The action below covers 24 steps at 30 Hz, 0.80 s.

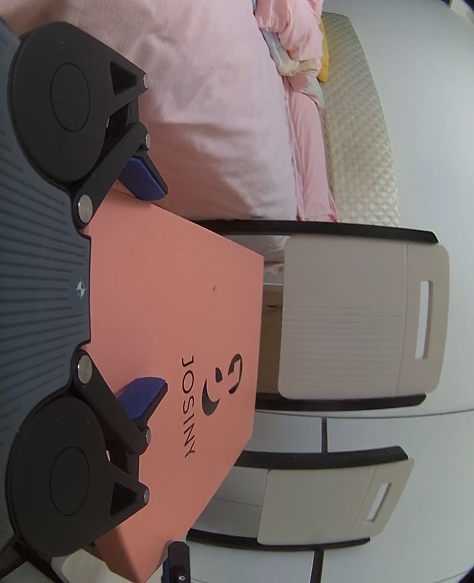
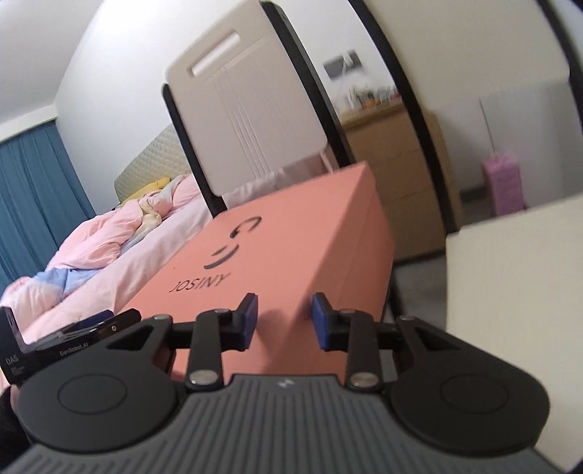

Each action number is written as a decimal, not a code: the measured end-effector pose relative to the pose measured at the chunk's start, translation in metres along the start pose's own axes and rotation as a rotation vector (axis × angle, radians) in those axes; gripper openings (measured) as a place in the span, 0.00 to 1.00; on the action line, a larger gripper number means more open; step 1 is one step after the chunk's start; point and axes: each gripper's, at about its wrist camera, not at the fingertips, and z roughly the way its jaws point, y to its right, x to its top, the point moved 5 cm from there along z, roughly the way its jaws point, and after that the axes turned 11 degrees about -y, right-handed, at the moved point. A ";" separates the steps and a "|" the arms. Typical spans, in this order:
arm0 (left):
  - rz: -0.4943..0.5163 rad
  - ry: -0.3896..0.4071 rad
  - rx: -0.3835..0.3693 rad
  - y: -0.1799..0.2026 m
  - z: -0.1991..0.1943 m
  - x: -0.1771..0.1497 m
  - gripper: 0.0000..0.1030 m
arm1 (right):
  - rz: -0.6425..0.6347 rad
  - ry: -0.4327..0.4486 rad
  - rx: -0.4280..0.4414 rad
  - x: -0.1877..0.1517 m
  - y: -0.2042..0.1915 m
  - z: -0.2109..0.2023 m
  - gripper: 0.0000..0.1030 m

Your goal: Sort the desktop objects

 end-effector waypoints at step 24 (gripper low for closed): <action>-0.009 0.062 0.029 0.005 -0.018 -0.018 1.00 | -0.268 0.049 -0.064 -0.036 -0.018 -0.001 0.55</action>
